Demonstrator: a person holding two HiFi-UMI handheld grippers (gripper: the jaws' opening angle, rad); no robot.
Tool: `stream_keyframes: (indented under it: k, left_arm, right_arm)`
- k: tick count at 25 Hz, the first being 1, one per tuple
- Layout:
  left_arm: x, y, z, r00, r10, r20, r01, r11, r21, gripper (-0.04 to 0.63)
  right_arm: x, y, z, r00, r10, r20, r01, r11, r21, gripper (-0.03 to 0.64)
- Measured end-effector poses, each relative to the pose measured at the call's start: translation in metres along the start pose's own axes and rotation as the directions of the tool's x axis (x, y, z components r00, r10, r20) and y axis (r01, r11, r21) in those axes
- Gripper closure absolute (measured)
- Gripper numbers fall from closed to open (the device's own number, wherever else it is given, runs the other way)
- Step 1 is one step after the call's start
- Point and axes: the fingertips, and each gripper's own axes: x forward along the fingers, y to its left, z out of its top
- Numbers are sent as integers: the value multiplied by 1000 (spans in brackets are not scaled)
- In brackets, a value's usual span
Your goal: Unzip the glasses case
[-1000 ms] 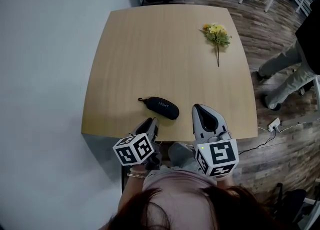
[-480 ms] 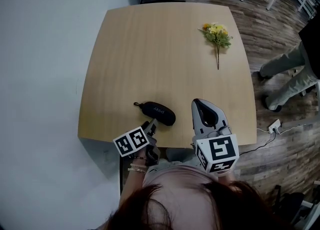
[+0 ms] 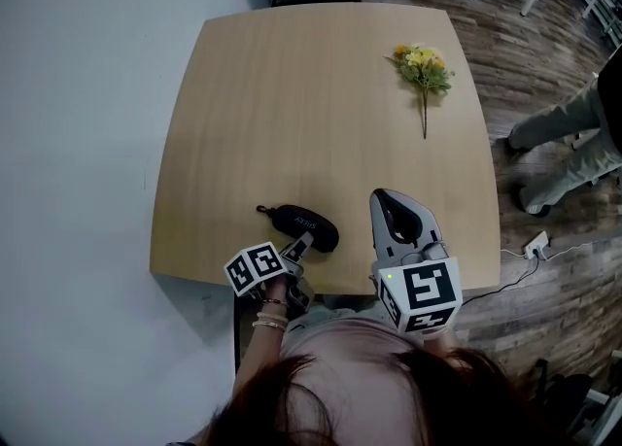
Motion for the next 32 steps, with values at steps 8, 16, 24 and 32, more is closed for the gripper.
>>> stream_keyframes:
  k: [8, 16, 24, 32]
  left_arm:
    - [14, 1, 0, 999, -21, -25, 20, 998, -59, 299]
    - [26, -10, 5, 997, -47, -55, 44, 998, -51, 299]
    - [32, -11, 9, 996, -45, -73, 40, 997, -64, 298]
    - [41, -15, 12, 992, -17, -123, 13, 999, -32, 285]
  right_arm:
    - [5, -13, 0, 1000, -17, 5, 17, 1000, 12, 603]
    - [12, -24, 2, 999, -39, 14, 38, 999, 21, 603]
    - [14, -31, 0, 998, -61, 15, 60, 998, 35, 603]
    - [16, -36, -4, 997, -78, 14, 78, 996, 44, 603]
